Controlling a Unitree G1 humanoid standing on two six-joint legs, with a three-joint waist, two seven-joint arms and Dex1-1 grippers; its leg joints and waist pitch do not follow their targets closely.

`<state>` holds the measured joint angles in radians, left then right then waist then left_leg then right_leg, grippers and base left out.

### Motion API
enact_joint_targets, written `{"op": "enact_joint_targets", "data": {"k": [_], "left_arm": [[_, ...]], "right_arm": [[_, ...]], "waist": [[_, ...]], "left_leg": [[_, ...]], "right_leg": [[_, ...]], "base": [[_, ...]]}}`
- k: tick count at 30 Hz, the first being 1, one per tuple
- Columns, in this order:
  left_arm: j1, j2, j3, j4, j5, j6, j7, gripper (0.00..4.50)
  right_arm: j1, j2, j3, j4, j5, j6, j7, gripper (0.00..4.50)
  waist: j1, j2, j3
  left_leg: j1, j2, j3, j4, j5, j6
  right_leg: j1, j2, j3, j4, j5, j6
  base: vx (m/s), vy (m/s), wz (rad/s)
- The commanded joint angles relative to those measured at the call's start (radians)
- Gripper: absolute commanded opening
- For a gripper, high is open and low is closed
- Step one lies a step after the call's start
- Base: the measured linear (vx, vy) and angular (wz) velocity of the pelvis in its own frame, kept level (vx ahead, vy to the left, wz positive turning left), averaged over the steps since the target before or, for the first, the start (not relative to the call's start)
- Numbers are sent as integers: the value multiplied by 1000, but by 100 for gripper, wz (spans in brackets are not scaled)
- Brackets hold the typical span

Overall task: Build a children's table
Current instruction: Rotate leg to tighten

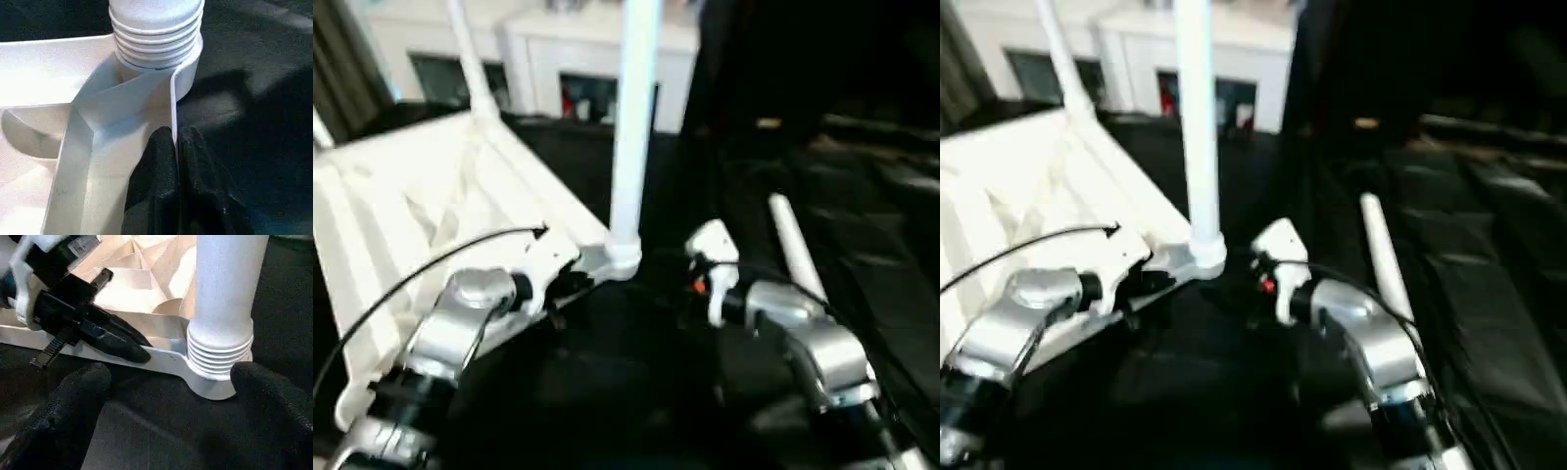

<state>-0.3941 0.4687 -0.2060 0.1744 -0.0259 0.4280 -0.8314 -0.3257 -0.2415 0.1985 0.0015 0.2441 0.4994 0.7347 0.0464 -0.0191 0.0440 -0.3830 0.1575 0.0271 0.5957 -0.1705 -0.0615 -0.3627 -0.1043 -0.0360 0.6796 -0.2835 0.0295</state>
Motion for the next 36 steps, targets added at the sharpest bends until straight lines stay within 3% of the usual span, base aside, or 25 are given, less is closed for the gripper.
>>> {"op": "enact_joint_targets", "data": {"k": [1, 2, 3, 4, 5, 6, 7, 8, 9, 11, 13, 16, 23, 26, 30, 36], "left_arm": [[-8, -20, -11, -62, -34, -62, -44, 0], [-7, -18, -13, -64, -40, -69, -57, 0], [-5, -11, -20, -66, -42, -69, -73, 0], [-3, -7, -24, -68, -42, -68, -85, 0], [-3, -4, -26, -68, -39, -71, -89, 0], [-3, -3, -26, -68, -38, -71, -89, 0], [-6, -2, -28, -64, -41, -80, -101, 0], [-6, -2, -28, -64, -41, -80, -101, 0], [-7, -1, -29, -62, -45, -82, -105, 0], [-10, 2, -33, -61, -51, -87, -120, 0], [-14, 9, -38, -66, -62, -92, -153, 0], [-23, 21, -51, -59, -61, -100, -184, 0], [-43, 29, -64, -37, -64, -133, -236, 0], [-47, 27, -81, -49, -73, -145, -273, 0], [-51, 12, -120, -75, -80, -151, -324, 0], [-69, -8, -151, -55, -57, -173, -339, 0]], "right_arm": [[10, -20, -24, -16, 8, 4, -8, 435], [11, -22, -29, -20, 14, 5, -12, 435], [12, -23, -34, -24, 18, 7, -14, 435], [13, -24, -37, -26, 20, 9, -15, 435], [15, -26, -40, -30, 22, 9, -14, 435], [15, -27, -40, -30, 22, 9, -13, 435], [18, -34, -46, -37, 25, 10, -9, 435], [18, -34, -46, -37, 25, 10, -9, 435], [18, -35, -50, -38, 24, 8, -9, 435], [16, -37, -58, -38, 25, 4, -15, 435], [7, -40, -75, -30, 28, -1, -23, 435], [8, -55, -90, -36, 57, 8, 14, 443], [14, -123, -89, -42, 84, 15, 105, 443], [14, -152, -61, -36, 73, 5, 146, 443], [10, -162, -7, 8, -9, -48, 123, 443], [5, -158, 14, 37, -29, -75, 115, 443]], "waist": [[-7, -46, -104], [22, -25, -95], [23, -25, -92], [29, -13, -92], [25, -13, -88], [25, -5, -74], [28, 2, -66], [29, 3, -63], [32, 10, -62], [34, 11, -57], [40, 9, -53], [46, 0, -52], [56, -3, -57], [65, -4, -63], [72, -4, -71], [86, -1, -65]], "left_leg": [[1, -38, 4, 34, 864, 323], [-13, -51, 38, 27, 621, 274], [-23, -23, 66, 3, 255, 155], [-2, 2, 81, -20, 108, 71], [1, 8, 86, -28, 72, 55], [2, 20, 93, -46, -1, 13], [13, 31, 98, -58, -113, -15], [14, 35, 100, -62, -148, -22], [19, 45, 105, -71, -201, -40], [22, 51, 115, -81, -272, -64], [24, 52, 120, -88, -347, -90], [29, 53, 125, -88, -387, -92], [18, 52, 131, -85, -317, -76], [14, 52, 135, -80, -249, -61], [10, 51, 139, -71, -153, -45], [16, 55, 141, -77, -254, -59]], "right_leg": [[40, -28, 60, -47, 631, 115], [36, -31, 53, -58, 723, 94], [55, -43, 45, -58, 790, 41], [58, -29, 27, -58, 745, -42], [58, -20, 22, -61, 699, -73], [52, -10, 13, -71, 517, -126], [43, -10, 14, -84, 290, -174], [43, -12, 16, -87, 214, -190], [39, -11, 15, -94, 92, -211], [30, -8, 16, -103, -33, -211], [17, -11, 24, -116, -160, -181], [4, -14, 32, -128, -234, -153], [4, -14, 34, -126, -192, -147], [5, -10, 32, -117, -95, -166], [5, -5, 29, -103, 54, -190], [-1, -9, 33, -113, -47, -176]], "base": [[-35, -20, -26], [-75, -30, -4], [-50, -34, 23], [-50, -34, 23], [-69, -32, 11], [-95, -3, 1], [-95, -3, 1], [-111, 22, -2], [-113, 33, -1], [-108, 33, -2], [-97, 31, -6], [-74, 17, -3], [-8, 1, 0], [0, 0, 0], [0, 0, 0], [0, 0, 0]]}}
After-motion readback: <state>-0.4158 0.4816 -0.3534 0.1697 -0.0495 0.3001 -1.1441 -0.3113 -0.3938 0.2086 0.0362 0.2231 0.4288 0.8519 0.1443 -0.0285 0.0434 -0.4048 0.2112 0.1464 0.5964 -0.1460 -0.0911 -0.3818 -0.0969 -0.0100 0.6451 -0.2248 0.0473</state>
